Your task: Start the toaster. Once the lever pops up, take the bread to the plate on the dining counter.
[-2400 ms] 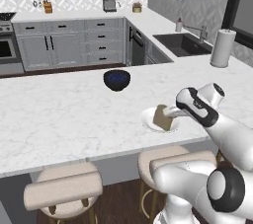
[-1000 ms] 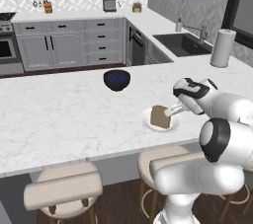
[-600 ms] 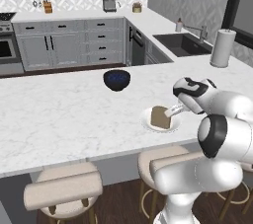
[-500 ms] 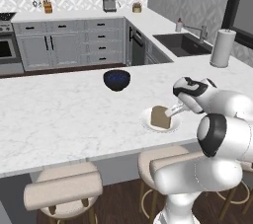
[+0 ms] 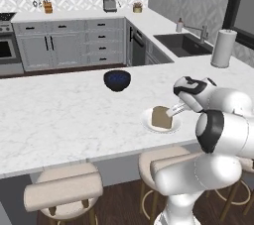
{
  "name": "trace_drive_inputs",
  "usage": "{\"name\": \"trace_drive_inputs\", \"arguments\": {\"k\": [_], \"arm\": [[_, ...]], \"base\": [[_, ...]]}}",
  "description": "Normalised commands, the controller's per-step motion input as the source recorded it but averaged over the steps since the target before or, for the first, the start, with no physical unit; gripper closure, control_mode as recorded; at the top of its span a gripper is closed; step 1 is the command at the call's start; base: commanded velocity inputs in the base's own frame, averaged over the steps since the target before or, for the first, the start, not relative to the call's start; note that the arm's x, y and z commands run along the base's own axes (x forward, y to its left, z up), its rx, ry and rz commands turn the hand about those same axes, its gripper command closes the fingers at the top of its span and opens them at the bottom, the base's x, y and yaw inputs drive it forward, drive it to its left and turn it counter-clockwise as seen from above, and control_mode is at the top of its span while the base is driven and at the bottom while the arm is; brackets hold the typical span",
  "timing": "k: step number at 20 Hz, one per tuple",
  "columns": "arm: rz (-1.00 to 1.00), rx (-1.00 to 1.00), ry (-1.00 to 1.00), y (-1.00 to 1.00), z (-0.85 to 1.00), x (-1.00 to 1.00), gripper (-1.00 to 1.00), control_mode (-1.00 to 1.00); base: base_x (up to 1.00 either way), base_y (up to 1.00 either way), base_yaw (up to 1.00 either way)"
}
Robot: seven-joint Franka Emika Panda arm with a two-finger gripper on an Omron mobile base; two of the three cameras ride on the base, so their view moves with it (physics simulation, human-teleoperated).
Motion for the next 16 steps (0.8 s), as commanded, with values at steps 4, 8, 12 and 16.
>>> {"name": "trace_drive_inputs", "arguments": {"k": [4, 8, 12, 16], "arm": [[0.01, -0.02, 0.0, 0.0, -0.27, 0.0, 1.0, -1.0], [0.0, -0.02, -0.02, 0.0, -0.26, -0.01, -1.0, -1.0], [0.01, 0.0, -0.05, -0.12, -0.09, -0.1, -1.0, -1.0], [0.02, 0.0, -0.04, -0.22, 0.0, -0.02, -1.0, -1.0]], "base": [[0.0, 0.0, 0.0], [0.0, 0.0, 0.0], [0.0, 0.0, 0.0], [0.0, 0.0, 0.0]]}}
